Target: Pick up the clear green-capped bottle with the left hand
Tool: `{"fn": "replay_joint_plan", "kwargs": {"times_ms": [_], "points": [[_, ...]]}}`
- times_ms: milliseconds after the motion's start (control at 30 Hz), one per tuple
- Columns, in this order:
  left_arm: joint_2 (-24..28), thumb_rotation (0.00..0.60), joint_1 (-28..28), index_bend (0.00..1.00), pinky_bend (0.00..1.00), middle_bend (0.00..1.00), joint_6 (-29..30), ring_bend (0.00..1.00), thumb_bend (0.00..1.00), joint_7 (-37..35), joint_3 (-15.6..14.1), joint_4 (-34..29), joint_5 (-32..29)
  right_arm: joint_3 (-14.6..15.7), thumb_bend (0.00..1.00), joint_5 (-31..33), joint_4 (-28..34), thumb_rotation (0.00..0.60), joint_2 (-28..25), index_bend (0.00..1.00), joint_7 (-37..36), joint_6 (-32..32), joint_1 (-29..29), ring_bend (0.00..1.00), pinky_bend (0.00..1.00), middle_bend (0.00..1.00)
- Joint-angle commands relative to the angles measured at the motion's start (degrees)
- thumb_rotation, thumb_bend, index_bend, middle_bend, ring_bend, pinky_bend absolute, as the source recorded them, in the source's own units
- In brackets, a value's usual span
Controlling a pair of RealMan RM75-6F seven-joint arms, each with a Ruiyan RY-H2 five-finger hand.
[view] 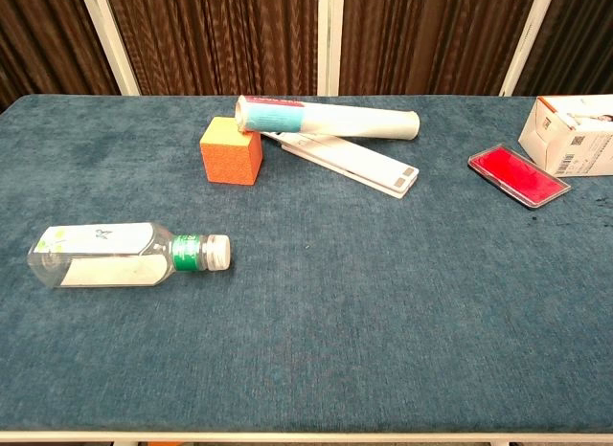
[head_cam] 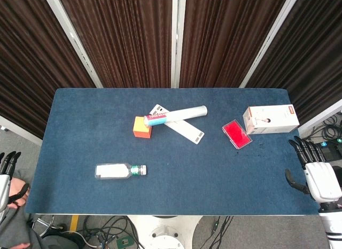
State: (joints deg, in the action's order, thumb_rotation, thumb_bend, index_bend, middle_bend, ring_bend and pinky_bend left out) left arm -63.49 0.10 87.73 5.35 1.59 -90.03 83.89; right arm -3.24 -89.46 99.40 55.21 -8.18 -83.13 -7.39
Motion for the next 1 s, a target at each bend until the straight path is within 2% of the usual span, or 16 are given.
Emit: {"fn": "replay_joint_plan", "kwargs": {"times_ms": [33, 333, 500, 767, 1000], "points": [[0.0, 0.6, 0.0, 0.08, 0.0, 0.06, 0.0, 0.0, 0.25, 0.0, 0.0, 0.0, 0.0, 0.0, 0.4, 0.0, 0.0, 0.6, 0.0, 0.0, 0.0, 0.1, -0.1, 0.0, 0.0, 0.0], [0.1, 0.6, -0.4, 0.08, 0.0, 0.06, -0.2, 0.0, 0.25, 0.4, 0.0, -0.3, 0.6, -0.1, 0.4, -0.1, -0.5, 0.6, 0.0, 0.0, -0.6, -0.1, -0.1, 0.0, 0.0, 0.0], [1.0, 0.6, -3.9, 0.08, 0.0, 0.06, -3.1, 0.0, 0.25, -1.7, 0.5, -1.1, 3.8, -0.9, 0.4, -0.1, -1.0, 0.6, -0.5, 0.0, -1.2, -0.5, -0.5, 0.0, 0.0, 0.0], [1.5, 0.6, -14.7, 0.08, 0.0, 0.06, -14.4, 0.0, 0.24, -4.9, 1.6, -4.6, 9.7, -2.1, 0.4, 0.1, -1.1, 0.6, -2.0, 0.0, -1.2, -0.4, -1.5, 0.0, 0.0, 0.0], [-3.2, 0.6, -23.0, 0.08, 0.0, 0.06, -27.9, 0.0, 0.19, -5.6, 2.0, -5.2, 6.3, -2.2, 0.4, 0.6, -1.9, 0.6, -1.9, 0.0, -2.0, 1.2, -2.3, 0.0, 0.0, 0.0]]}}
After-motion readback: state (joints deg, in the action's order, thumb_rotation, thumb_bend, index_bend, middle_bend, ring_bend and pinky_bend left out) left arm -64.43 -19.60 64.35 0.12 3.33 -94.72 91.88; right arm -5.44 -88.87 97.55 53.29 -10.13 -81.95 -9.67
